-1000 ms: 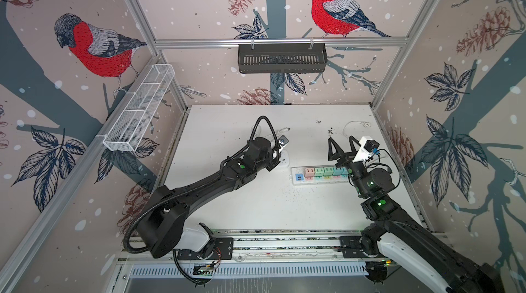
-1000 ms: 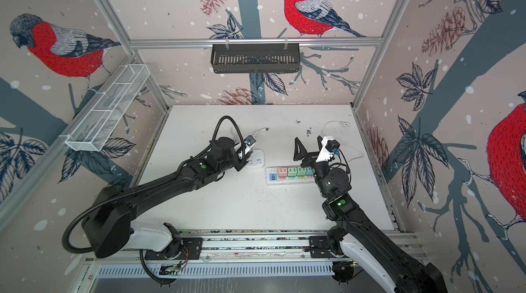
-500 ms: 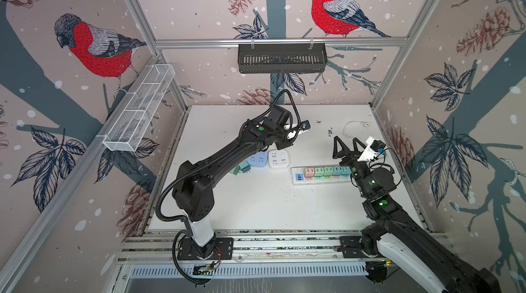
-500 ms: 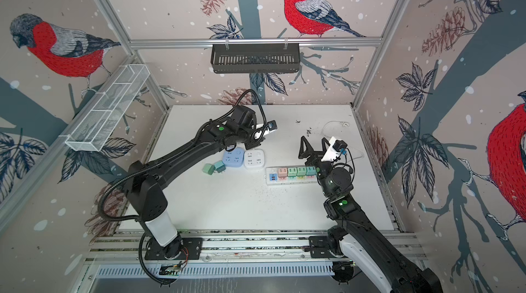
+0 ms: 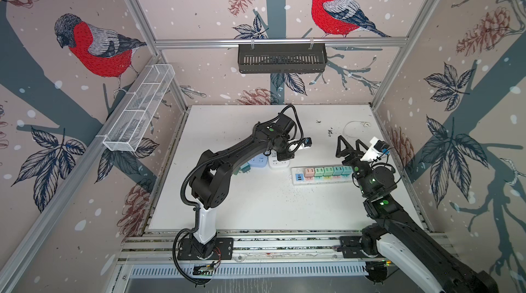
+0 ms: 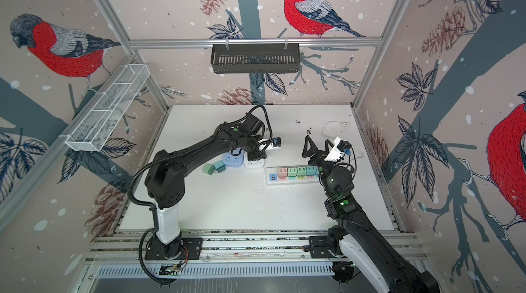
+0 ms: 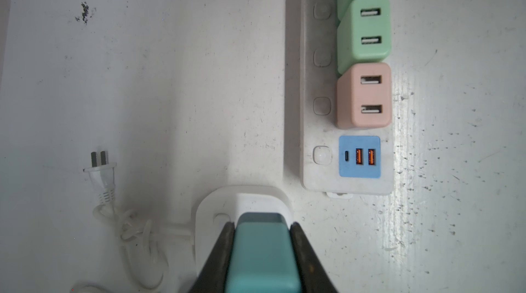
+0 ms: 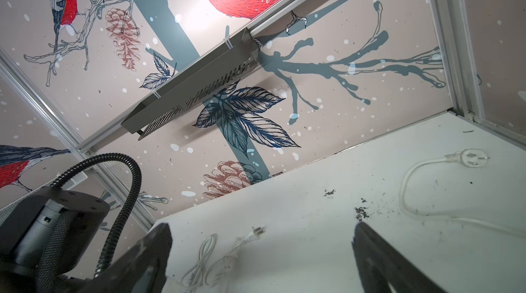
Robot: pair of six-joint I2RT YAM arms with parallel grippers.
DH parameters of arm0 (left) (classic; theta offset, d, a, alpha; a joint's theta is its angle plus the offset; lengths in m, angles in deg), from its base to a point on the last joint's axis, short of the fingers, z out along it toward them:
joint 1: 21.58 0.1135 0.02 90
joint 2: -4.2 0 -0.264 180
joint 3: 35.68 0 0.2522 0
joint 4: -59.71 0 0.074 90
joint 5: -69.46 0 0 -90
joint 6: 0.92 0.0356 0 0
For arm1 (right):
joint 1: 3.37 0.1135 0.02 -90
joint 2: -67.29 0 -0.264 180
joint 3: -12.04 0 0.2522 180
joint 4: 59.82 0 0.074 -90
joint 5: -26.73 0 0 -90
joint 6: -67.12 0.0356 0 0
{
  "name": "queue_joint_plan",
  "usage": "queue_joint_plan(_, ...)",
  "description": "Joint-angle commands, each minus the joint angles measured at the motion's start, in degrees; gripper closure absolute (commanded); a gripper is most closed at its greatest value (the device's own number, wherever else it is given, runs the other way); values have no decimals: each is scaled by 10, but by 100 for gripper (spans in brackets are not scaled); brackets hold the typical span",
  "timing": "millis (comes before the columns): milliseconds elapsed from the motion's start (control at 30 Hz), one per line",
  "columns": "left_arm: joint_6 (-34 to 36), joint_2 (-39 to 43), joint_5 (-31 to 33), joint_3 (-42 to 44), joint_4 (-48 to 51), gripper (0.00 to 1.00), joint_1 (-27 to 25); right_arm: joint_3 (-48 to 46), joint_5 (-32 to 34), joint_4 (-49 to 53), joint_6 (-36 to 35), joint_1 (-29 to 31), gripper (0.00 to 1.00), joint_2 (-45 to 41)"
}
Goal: Insert the plug
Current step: 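Lower the teal adapter toward the white power cube's socket with the left gripper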
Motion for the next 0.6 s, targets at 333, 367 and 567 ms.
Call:
queue_joint_plan(333, 32, -43, -30, -25, 69, 100, 26, 2, 2, -2, 16, -3, 0, -1)
queue_joint_plan(367, 35, -43, -34, -25, 70, 100, 26, 1, 5, -2, 16, -4, 0, 0)
queue_joint_plan(567, 35, -46, -31, -16, 62, 100, 26, 4, 10, 2, 18, -4, 0, 11)
